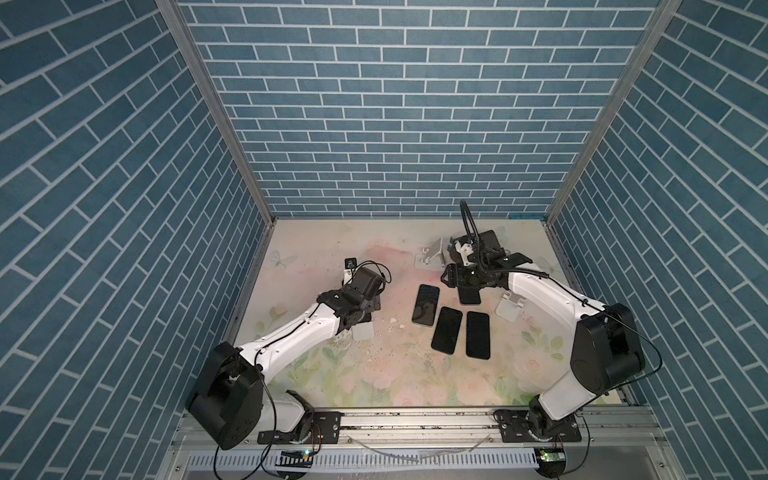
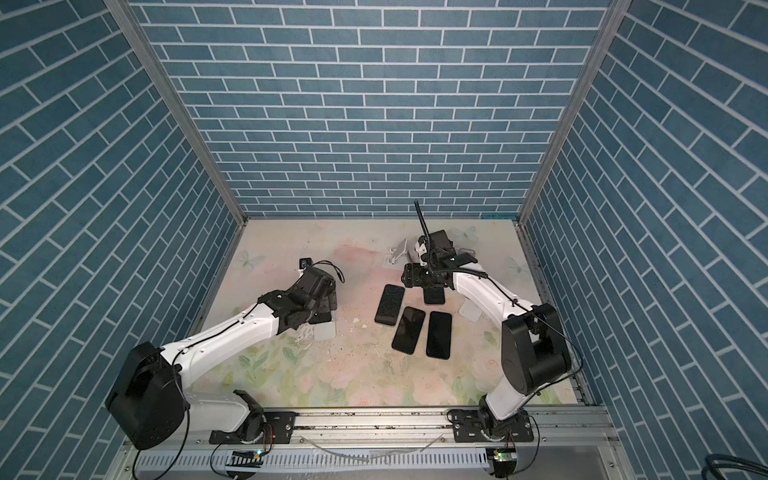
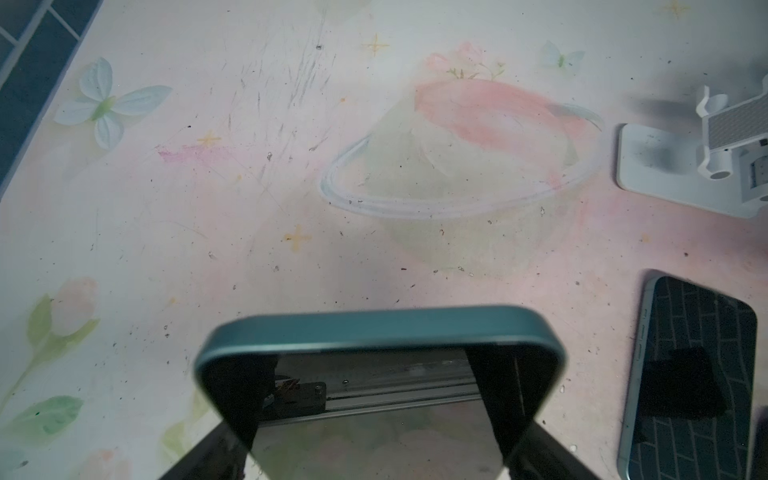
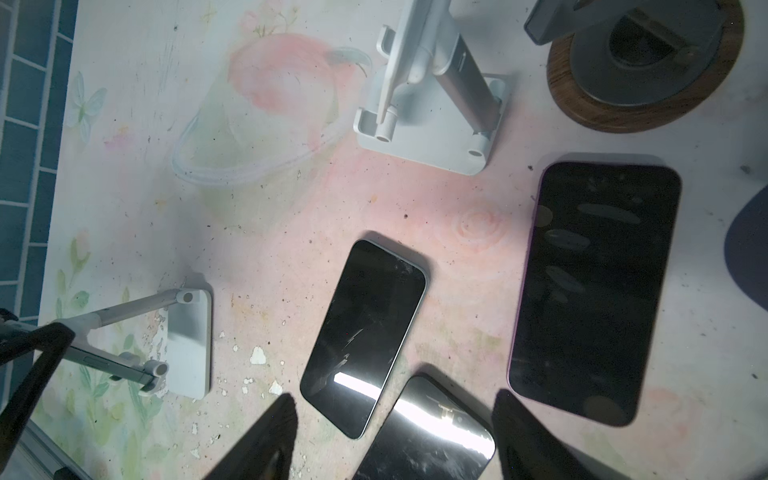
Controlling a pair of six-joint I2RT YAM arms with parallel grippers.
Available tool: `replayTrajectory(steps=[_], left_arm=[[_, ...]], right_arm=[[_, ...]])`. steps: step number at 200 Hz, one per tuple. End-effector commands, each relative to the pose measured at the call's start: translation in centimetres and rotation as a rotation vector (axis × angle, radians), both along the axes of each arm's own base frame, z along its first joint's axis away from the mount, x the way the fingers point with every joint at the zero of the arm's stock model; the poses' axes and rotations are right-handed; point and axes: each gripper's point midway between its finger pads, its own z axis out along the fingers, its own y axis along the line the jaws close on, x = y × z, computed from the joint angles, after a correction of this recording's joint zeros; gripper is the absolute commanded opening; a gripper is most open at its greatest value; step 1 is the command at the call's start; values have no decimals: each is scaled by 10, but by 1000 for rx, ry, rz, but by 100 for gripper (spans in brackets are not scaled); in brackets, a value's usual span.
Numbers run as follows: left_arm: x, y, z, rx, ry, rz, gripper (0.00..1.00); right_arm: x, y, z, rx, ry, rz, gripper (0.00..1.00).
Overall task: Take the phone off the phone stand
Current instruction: 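Close the left gripper on the teal phone's top edge, then lift the teal phone up out of the white stand with the left gripper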
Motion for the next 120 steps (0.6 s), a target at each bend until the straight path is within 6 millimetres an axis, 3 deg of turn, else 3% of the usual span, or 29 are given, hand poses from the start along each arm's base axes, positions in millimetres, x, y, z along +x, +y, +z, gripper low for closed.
replayTrajectory(steps=[1,17,56,120], left_arm=[[4,0,-1,19,-30,-9,91],[4,0,-2,19,-35,-8,87],[3,3,-4,32,-35,-3,66],[1,6,4,29,-50,-2,58]], right_arm=[[-4,1,-2,5,5,9,75],[-4,1,-2,5,5,9,75],[-3,2,-2,5,9,9,76],[-3,2,0,9,4,9,76]])
